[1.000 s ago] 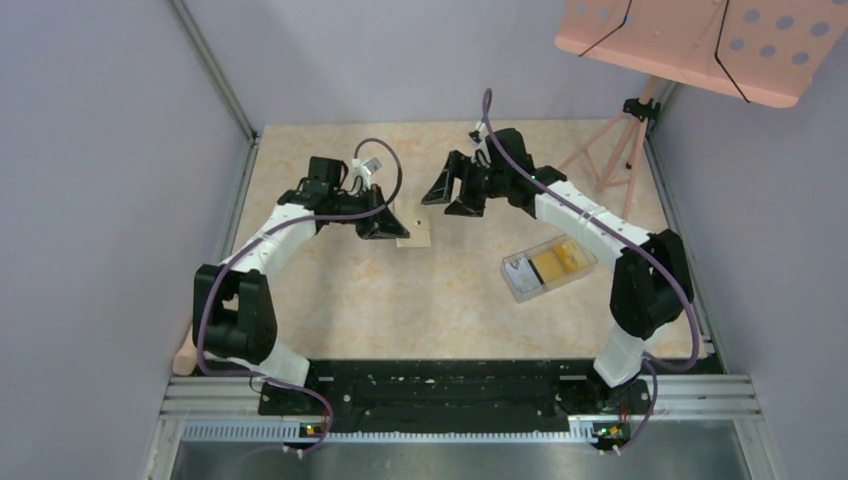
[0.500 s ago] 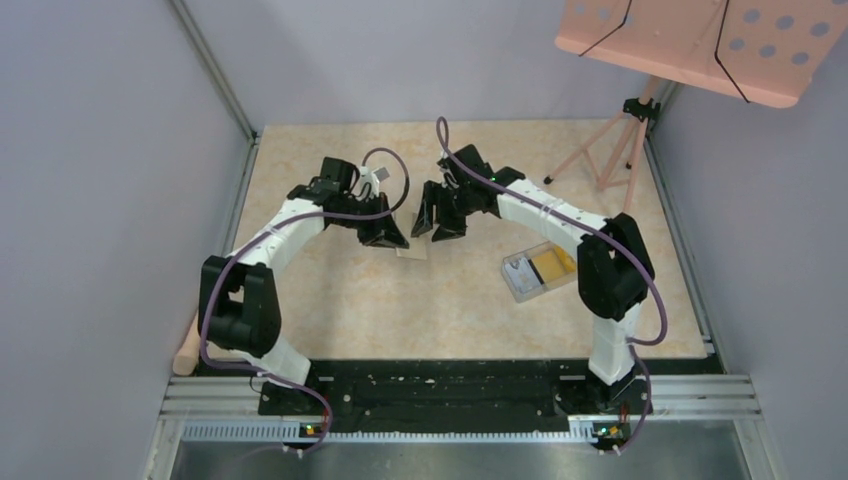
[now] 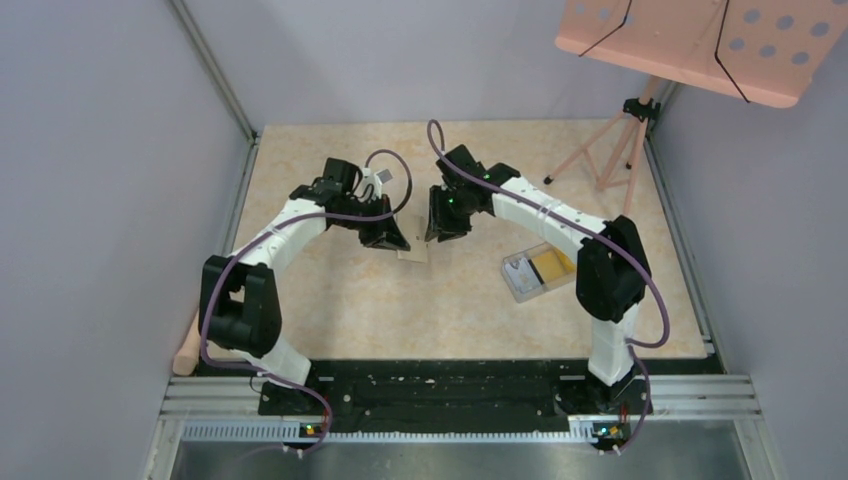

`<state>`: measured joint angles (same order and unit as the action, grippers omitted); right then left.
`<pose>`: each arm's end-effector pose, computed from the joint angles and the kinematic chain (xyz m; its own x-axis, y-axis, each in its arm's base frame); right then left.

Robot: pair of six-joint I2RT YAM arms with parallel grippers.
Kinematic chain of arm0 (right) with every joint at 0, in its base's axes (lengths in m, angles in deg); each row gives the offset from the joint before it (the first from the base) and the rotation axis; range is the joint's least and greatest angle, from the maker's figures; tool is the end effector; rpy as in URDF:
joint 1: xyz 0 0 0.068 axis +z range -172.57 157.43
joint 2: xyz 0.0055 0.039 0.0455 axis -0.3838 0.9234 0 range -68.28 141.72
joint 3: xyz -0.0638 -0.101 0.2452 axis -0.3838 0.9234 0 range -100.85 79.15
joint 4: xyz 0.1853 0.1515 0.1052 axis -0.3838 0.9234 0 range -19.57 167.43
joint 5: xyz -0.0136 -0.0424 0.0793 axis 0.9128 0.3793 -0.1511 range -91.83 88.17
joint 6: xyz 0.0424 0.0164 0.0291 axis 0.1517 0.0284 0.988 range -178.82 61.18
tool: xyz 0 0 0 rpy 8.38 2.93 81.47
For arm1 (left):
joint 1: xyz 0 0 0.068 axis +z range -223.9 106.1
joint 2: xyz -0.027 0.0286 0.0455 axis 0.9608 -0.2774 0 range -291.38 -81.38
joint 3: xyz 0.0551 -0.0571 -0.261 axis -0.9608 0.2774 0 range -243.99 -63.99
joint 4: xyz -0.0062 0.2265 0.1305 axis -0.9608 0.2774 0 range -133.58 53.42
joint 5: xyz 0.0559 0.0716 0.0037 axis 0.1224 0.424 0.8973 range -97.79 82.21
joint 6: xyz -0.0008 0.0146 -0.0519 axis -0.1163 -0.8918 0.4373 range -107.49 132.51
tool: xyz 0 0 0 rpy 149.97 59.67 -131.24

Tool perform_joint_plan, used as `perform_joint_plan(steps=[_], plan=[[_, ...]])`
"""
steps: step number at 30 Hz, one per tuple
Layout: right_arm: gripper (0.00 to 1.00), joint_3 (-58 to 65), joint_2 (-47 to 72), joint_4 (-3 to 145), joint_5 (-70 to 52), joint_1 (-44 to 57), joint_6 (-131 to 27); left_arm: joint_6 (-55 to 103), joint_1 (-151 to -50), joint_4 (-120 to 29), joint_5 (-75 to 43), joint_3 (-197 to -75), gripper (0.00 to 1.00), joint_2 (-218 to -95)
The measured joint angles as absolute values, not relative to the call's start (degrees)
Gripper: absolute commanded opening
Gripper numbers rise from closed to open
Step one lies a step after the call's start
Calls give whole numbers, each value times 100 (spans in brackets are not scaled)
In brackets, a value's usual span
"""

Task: Put the credit cards into the card holder
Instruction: Open the card holder at the center of the board.

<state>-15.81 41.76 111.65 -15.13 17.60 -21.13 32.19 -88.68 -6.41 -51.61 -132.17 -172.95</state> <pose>0.3179 0.2791 0.2653 -0.9465 -0.0202 -0.3222 -0.1852 0.8513 0.4908 0.3079 -0.1068 0.2484 -0.9657 0.0034 -0.2597 0.1995 0.6500 -0.7332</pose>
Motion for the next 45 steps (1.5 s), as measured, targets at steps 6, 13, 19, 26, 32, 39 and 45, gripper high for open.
perform_joint_plan(steps=[6, 13, 19, 26, 32, 39, 45], plan=[[35, -1404, 4176, 11785, -729, 1644, -2343, 3204, -8851, -606, -5167, -13256, 0, -17292], [42, -1275, 4161, 11943, -626, 1462, -2581, 3175, -8851, -582, -5182, -13256, 0, -17292], [62, -1272, 3960, 11735, -1115, 1427, -2736, 3094, -8851, -529, -5180, -13256, 0, -17292], [57, -1124, 3580, 11051, -2051, 1427, -2703, 3029, -8851, -525, -5185, -13256, 0, -17292], [33, -1045, 3654, 10773, -2433, 1427, -2559, 2963, -8851, -449, -5185, -13259, 0, -17292], [32, -1045, 3914, 10771, -2486, 1427, -2518, 2889, -8851, -379, -5182, -13259, 0, -17292], [30, -1039, 4124, 10773, -2569, 1427, -2520, 2880, -8851, -320, -5182, -13259, 0, -17292]])
